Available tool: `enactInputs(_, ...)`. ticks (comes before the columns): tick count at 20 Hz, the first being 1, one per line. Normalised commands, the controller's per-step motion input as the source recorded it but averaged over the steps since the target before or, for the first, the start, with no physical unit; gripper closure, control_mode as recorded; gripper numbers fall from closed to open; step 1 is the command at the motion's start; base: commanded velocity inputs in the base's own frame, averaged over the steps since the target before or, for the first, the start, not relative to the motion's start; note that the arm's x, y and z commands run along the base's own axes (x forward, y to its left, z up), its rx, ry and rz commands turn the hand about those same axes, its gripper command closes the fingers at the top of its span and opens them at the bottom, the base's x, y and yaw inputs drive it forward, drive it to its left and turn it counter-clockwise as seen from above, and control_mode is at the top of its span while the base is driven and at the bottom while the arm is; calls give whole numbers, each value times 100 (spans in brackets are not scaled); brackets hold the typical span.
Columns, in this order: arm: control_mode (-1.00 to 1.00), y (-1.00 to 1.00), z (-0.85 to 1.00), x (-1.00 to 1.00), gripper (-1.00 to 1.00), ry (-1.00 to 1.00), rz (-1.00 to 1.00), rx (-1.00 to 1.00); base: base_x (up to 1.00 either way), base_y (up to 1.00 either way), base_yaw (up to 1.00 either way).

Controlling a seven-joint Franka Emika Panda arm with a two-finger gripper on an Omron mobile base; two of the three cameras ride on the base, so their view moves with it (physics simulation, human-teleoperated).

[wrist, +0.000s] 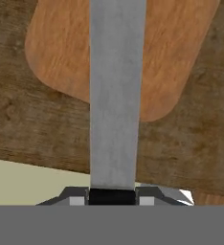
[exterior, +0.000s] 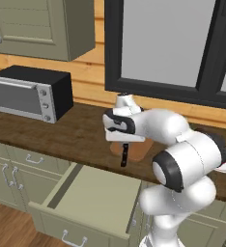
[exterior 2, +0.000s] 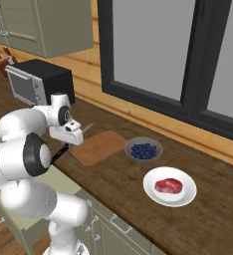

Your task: Pick up the knife from the drawer and place it on the cutting board. Then place the meat from the plate to the cutting board.

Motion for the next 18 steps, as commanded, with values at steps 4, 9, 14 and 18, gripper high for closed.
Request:
enactInputs(4,-100,-11,-1,60,100,2,-15,0,0,0,0)
enactInputs(9,-100,-25,-6,58,100,0,-12,0,0,0,0)
enactInputs(14,-100,-32,-34,42,100,0,-9,0,0,0,0)
enactInputs(18,-100,0,-65,45,100,0,-7,-4,0,0,0)
